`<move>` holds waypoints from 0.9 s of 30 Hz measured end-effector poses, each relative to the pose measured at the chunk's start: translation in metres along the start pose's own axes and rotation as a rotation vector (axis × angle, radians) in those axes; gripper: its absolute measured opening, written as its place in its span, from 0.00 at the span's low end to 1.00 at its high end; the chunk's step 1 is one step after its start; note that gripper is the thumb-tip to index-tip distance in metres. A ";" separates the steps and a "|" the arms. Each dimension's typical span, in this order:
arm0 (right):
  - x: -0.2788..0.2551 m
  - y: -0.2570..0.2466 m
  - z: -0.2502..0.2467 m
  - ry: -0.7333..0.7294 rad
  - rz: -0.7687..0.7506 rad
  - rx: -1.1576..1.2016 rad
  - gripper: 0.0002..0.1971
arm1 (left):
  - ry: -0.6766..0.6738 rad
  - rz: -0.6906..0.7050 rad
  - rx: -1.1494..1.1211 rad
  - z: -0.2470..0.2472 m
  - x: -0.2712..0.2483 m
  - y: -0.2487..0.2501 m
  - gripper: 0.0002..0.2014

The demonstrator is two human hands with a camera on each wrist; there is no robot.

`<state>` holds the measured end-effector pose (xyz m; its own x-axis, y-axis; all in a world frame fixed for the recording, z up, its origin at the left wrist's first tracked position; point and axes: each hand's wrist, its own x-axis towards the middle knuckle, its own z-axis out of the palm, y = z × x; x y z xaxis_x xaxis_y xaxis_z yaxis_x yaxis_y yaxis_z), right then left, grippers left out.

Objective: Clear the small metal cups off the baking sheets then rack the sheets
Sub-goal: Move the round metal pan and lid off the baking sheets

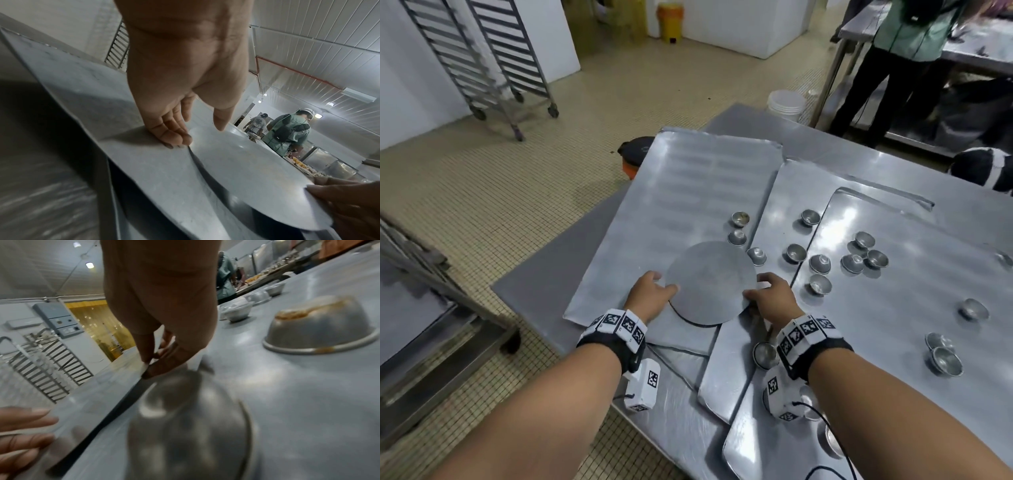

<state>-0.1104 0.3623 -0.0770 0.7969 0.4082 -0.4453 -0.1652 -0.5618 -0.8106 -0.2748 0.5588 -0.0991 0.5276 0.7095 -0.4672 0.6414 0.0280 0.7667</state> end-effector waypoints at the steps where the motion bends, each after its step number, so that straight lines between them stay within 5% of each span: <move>1: -0.002 -0.001 -0.003 -0.039 0.001 0.072 0.15 | 0.003 0.003 -0.008 0.000 0.001 0.001 0.43; 7: -0.013 -0.007 -0.020 -0.188 -0.019 0.251 0.13 | 0.059 0.030 -0.108 0.001 0.003 0.003 0.26; 13: -0.013 -0.012 -0.028 -0.274 -0.044 0.242 0.12 | 0.053 0.073 -0.119 -0.004 0.005 0.005 0.28; 18: -0.019 -0.020 -0.030 -0.296 -0.069 0.237 0.11 | 0.009 0.036 -0.215 -0.017 0.000 0.003 0.10; 20: -0.022 -0.024 -0.030 -0.253 -0.097 0.221 0.05 | 0.024 0.074 -0.251 -0.023 -0.008 0.008 0.08; 27: -0.026 -0.042 -0.031 0.013 -0.319 0.183 0.09 | 0.016 0.242 -0.401 -0.049 -0.032 0.041 0.03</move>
<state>-0.1057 0.3530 -0.0191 0.8322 0.5324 -0.1547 -0.0068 -0.2693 -0.9630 -0.2929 0.5719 -0.0310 0.6247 0.7401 -0.2492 0.2330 0.1280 0.9640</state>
